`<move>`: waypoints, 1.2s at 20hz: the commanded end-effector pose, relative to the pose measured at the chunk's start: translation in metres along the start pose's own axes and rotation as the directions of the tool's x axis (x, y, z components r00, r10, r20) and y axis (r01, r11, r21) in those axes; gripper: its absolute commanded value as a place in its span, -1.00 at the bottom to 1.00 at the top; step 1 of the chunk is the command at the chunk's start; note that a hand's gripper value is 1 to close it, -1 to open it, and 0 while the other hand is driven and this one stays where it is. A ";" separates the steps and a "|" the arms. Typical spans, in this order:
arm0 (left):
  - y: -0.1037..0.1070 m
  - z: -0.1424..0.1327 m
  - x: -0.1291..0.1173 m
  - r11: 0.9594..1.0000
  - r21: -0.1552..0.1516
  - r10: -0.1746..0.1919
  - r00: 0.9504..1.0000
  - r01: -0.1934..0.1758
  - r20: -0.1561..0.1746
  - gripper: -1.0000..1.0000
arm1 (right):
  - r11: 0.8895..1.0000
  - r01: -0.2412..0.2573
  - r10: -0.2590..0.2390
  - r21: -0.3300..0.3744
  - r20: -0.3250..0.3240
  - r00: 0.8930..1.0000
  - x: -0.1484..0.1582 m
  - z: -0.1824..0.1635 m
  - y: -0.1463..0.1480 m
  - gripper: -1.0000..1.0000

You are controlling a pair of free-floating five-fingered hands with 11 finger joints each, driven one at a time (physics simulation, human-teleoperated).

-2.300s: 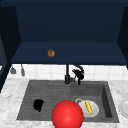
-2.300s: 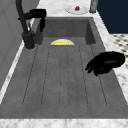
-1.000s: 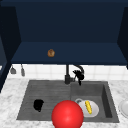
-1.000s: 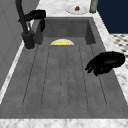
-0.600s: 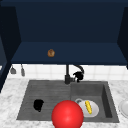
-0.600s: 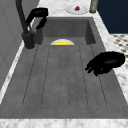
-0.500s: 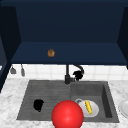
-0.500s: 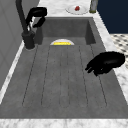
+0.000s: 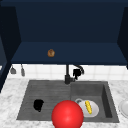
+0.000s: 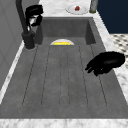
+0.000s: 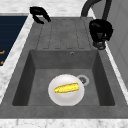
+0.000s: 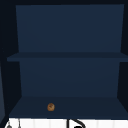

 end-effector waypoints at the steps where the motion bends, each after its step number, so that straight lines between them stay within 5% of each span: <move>1: 0.000 0.000 0.000 1.000 0.000 0.000 1.000 0.000 0.000 0.00 | 1.000 -0.030 0.030 0.005 -0.002 1.000 0.003 0.008 0.008 1.00; 6: 0.000 0.000 0.000 1.000 0.000 0.000 1.000 0.000 0.000 0.00 | 0.998 0.061 -0.061 0.004 -0.056 0.997 -0.020 -0.002 0.031 1.00; 11: 0.000 0.000 0.000 1.000 0.000 0.000 1.000 0.000 0.000 0.00 | 0.991 0.128 -0.130 0.029 0.065 0.989 -0.052 -0.014 0.035 1.00; 14: 0.000 0.000 0.000 1.000 0.000 0.000 1.000 0.000 0.000 0.00 | 0.966 0.252 -0.258 0.066 0.114 0.959 -0.069 -0.016 0.037 1.00; 17: 0.000 0.000 0.000 1.000 0.000 0.000 1.000 0.000 0.000 0.00 | 0.946 0.307 -0.323 0.104 0.221 0.920 -0.064 -0.015 0.039 1.00; 19: 0.000 0.000 0.000 1.000 0.000 0.000 1.000 0.000 0.000 0.00 | 0.942 0.316 -0.336 0.115 0.255 0.907 -0.063 -0.016 0.039 1.00; 24: 0.000 0.000 0.000 1.000 0.000 0.000 1.000 0.000 0.000 0.00 | 0.935 0.326 -0.353 0.140 0.270 0.896 -0.077 -0.017 0.041 1.00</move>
